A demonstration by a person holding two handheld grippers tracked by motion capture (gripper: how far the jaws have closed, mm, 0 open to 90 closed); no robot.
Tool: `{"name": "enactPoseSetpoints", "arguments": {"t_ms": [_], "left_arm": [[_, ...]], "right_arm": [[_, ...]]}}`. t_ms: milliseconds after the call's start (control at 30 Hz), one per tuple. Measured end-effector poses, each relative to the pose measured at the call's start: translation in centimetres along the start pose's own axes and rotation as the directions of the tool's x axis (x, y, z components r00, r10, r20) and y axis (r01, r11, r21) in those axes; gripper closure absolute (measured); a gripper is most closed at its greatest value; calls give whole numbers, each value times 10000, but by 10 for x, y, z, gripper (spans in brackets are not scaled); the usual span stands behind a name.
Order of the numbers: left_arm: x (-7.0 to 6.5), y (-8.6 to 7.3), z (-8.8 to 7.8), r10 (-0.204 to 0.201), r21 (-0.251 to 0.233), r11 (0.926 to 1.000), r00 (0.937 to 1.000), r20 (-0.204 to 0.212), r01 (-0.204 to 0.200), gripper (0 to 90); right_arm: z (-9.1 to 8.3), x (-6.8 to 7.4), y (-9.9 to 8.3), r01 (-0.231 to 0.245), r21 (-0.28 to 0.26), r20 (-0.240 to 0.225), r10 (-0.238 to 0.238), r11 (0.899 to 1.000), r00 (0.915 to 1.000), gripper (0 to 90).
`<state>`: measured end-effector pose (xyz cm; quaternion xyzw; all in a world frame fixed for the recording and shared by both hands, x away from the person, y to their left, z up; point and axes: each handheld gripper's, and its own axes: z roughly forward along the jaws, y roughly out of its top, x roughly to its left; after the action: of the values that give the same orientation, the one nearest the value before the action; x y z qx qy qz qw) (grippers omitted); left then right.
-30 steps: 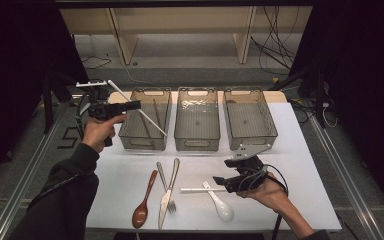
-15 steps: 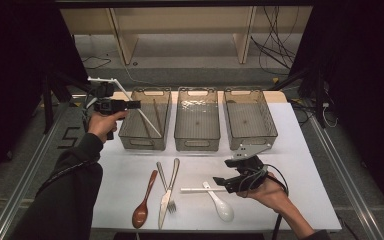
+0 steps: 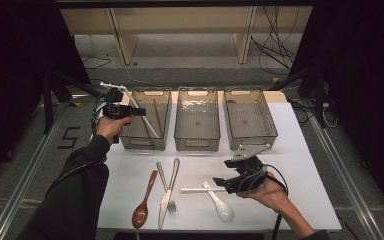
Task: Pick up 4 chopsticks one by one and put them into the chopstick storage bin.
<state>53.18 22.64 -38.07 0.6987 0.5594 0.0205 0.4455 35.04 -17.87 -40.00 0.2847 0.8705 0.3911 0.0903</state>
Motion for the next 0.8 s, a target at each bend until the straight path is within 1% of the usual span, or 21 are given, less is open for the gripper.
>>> {"name": "enactPoseSetpoints", "arguments": {"t_ms": [200,267,800], "left_arm": [[0,1,6,12,183,9998,9999,-154,-9,821],[1,2,7,-83,160,9998,9998,-164,86,821],[-5,5,14,-18,181,9998,9995,-301,24,812]], "right_arm": [[0,0,0,5,-9,-9,-5,10000,10000,305],[0,0,0,9,-10,-10,-9,10000,10000,305],[0,0,0,17,-19,-42,-17,10000,10000,306]]}}
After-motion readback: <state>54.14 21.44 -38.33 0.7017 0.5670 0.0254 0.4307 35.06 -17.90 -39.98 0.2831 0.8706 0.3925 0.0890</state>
